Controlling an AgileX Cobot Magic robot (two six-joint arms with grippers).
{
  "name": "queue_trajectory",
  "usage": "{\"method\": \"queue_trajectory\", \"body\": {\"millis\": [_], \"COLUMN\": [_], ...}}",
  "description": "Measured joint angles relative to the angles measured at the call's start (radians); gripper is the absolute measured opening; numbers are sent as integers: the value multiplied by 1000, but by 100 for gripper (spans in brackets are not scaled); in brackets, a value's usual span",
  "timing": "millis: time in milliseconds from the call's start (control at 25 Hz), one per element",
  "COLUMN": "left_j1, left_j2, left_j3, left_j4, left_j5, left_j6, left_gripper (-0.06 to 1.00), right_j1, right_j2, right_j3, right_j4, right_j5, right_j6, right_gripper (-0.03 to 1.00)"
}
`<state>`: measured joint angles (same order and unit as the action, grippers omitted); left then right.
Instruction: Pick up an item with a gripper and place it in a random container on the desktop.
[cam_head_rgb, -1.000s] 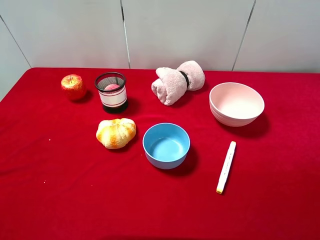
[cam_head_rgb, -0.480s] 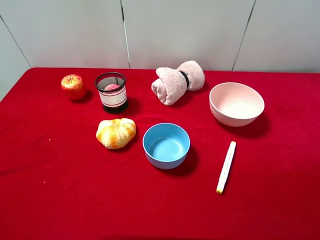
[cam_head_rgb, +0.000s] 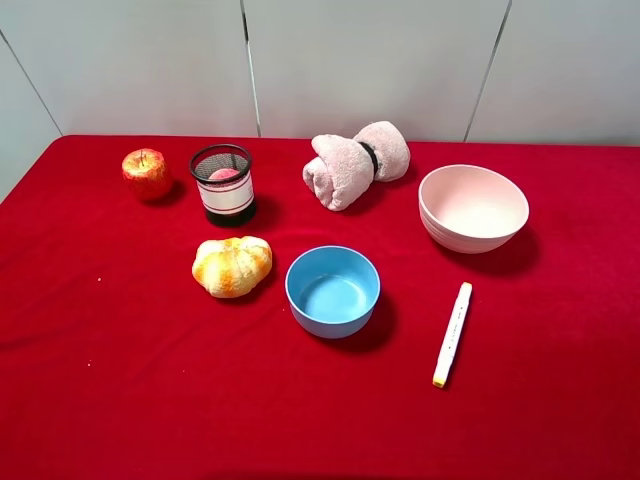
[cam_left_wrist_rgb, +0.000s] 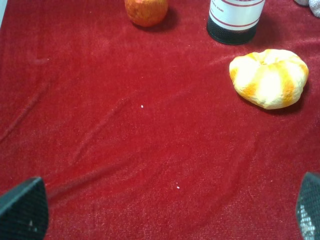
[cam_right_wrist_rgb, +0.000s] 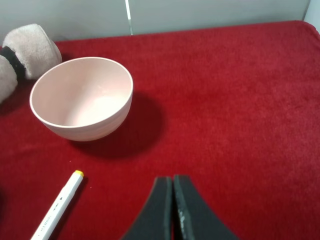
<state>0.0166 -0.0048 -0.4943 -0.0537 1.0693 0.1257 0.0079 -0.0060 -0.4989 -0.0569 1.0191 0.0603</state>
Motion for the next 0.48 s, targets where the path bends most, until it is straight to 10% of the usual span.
{"method": "queue_trajectory", "body": {"millis": [480], "left_j1": [0], "left_j2": [0], "left_j3": [0], "left_j4": [0], "left_j5": [0], "left_j6": [0], "left_gripper": [99], "right_j1": [0], "right_j2": [0], "right_j3": [0], "right_j4": [0], "right_j5": [0], "right_j6": [0], "right_gripper": [-3]}}
